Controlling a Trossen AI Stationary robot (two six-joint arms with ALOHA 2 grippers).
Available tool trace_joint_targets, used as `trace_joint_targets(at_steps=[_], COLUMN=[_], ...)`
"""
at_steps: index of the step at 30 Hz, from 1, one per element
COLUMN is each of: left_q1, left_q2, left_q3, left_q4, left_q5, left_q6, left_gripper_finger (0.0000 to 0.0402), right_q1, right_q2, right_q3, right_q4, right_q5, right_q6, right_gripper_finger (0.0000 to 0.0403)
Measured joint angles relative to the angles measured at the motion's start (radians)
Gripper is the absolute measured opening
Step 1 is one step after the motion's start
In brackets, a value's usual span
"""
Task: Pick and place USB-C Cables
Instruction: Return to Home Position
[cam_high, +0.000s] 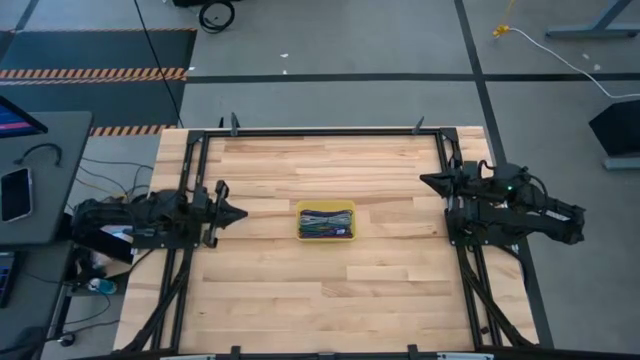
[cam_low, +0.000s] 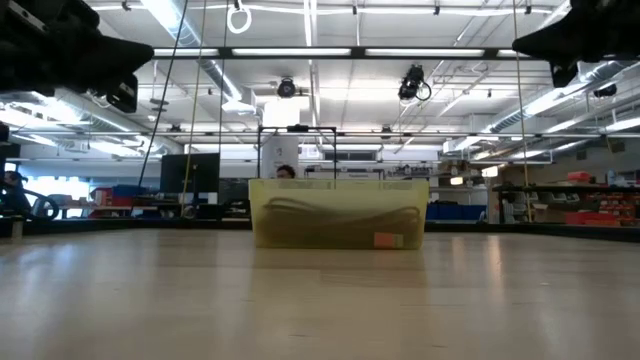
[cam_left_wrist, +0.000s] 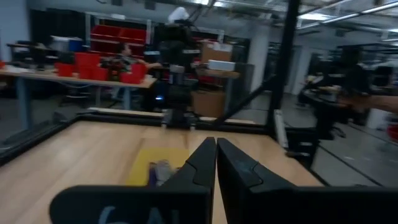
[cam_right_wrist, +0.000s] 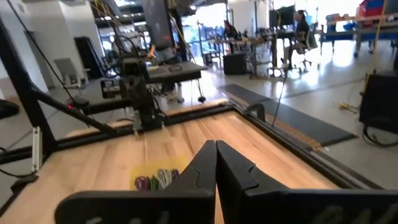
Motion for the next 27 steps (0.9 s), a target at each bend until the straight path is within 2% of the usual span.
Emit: trace_joint_targets(at_steps=[9, 14, 19, 27], left_q1=[0.092, 0.096, 0.096, 0.096], left_q2=[0.000, 0.000, 0.000, 0.000], left_q3=[0.000, 0.000, 0.000, 0.000], left_q4=[-0.016, -0.003, 0.005, 0.006], left_q5=[0.129, 0.135, 0.136, 0.142], left_q6=[-0.040, -0.058, -0.066, -0.090], left_gripper_finger=[0.0020, 0.0018, 0.0021, 0.0020], right_q1=[0.000, 0.003, 0.005, 0.037], right_q2=[0.000, 0.000, 0.000, 0.000], right_q3=[-0.036, -0.180, -0.319, -0.340], right_q4=[-0.064, 0.153, 0.365, 0.373], right_q5=[0.008, 0.001, -0.051, -0.070], right_q6=[0.064, 0.079, 0.123, 0.169], right_gripper_finger=[0.0007, 0.0007, 0.0007, 0.0007])
